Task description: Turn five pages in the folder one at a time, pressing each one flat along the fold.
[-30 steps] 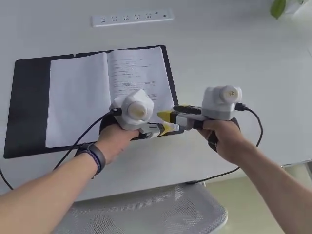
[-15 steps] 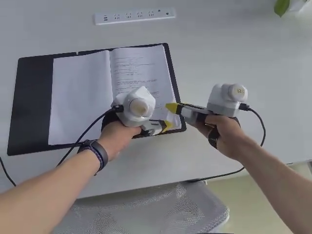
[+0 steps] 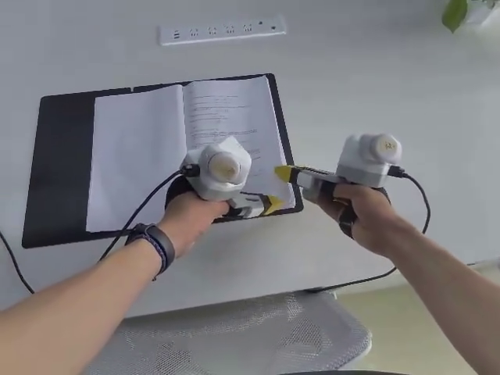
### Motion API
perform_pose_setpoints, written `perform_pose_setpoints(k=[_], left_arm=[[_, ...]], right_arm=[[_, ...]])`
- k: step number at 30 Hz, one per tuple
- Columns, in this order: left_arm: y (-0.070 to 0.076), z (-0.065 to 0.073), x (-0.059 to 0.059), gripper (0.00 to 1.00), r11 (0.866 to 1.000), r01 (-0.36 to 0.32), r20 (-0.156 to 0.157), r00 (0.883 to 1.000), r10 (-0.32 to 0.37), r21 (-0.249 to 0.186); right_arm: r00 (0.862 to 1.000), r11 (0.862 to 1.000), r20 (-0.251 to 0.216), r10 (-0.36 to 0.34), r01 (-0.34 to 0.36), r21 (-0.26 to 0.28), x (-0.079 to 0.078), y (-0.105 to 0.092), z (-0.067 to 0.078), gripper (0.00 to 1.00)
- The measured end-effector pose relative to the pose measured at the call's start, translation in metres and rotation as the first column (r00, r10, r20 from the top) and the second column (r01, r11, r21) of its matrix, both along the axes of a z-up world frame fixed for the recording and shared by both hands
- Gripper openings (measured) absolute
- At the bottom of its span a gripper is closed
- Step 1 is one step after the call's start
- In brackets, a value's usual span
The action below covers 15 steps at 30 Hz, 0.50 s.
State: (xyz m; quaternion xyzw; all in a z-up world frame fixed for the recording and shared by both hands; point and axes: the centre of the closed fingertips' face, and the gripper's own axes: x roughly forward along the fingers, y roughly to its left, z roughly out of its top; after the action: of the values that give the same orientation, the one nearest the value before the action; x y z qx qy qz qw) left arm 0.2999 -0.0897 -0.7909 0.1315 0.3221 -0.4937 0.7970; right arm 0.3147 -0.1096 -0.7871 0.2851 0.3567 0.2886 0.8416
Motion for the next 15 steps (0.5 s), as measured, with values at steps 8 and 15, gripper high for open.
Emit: perform_pose_setpoints(k=[8,15], left_arm=[[0.01,0.016,0.005,0.69,0.999,-0.033,0.007,0.999,0.033,-0.027],[0.02,0.031,0.006,0.71,0.998,-0.047,0.025,0.999,0.048,-0.04]], right_arm=[[1.0,1.0,0.003,-0.009,0.009,-0.004,0.001,-0.001,0.005,0.0],[0.999,1.0,0.009,-0.031,0.031,0.001,0.001,-0.001,0.014,0.0]])
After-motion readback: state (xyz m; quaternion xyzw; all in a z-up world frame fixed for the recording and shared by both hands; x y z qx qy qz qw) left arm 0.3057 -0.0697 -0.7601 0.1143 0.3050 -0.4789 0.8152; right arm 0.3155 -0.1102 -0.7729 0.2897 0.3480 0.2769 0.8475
